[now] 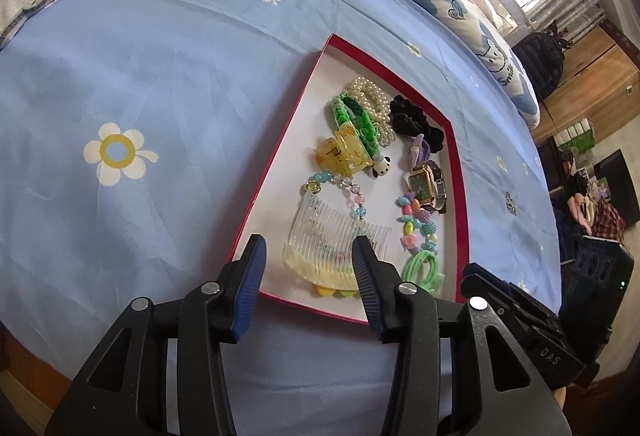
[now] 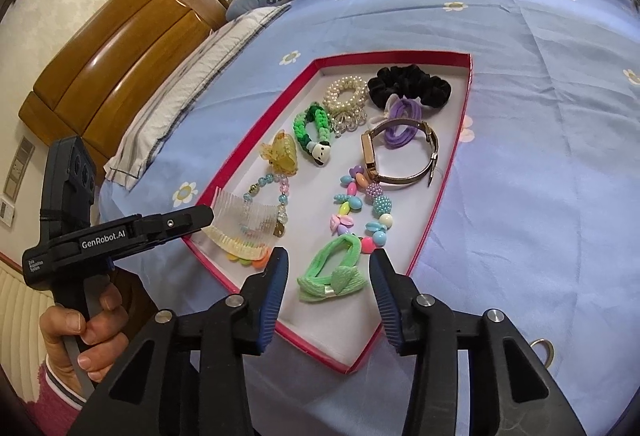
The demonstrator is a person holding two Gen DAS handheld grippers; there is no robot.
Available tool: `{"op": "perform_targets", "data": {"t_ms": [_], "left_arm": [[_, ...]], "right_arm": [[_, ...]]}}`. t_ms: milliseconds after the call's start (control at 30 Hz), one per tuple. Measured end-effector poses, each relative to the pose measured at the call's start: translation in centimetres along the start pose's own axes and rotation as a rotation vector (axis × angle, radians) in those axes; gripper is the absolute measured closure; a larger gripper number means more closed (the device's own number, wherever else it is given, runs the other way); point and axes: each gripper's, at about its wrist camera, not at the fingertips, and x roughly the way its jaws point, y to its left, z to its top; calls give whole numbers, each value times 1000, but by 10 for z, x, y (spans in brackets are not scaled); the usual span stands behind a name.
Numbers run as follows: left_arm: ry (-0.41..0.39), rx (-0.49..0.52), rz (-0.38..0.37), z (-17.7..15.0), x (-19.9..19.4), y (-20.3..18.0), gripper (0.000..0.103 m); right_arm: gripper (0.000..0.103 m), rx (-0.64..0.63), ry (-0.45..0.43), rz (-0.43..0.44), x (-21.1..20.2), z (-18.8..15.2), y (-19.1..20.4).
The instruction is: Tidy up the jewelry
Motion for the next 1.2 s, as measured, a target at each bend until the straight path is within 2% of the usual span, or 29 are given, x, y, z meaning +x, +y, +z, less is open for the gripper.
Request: {"op": "perform_targets", "data": {"t_ms": [100, 167, 233, 333, 433, 800, 1000, 1100, 1133, 1200], "left_arm": [[-4, 1, -4, -2, -5, -1, 58], [-13, -4, -13, -5, -11, -2, 48], [-31, -17, -24, -7, -19, -2, 33], [-49, -25, -27, -11, -27, -2, 28], [-55, -35, -35, -17, -31, -2, 26], [-55, 2, -13, -48, -43, -14, 21], [-119, 75, 45, -60, -64, -28, 21], [-179, 140, 75, -61, -84, -41, 21], [-201, 162, 84, -61, -92, -46, 21], [-253, 209, 101, -57, -110, -57, 15]], "right_arm": [[55, 7, -19, 6, -6, -1, 0], [50, 17, -42, 10, -13, -2, -2], [42, 33, -68, 19, -20, -4, -5], [30, 64, -110, 41, -29, -6, -12], [25, 111, -144, 72, -38, -12, -20], [19, 160, -192, 125, -56, -38, -20], [18, 57, -233, 65, -71, -48, -2], [15, -12, -316, 24, -91, -50, 12], [9, -39, -345, 8, -99, -50, 17], [5, -105, -392, -36, -118, -45, 30]]}}
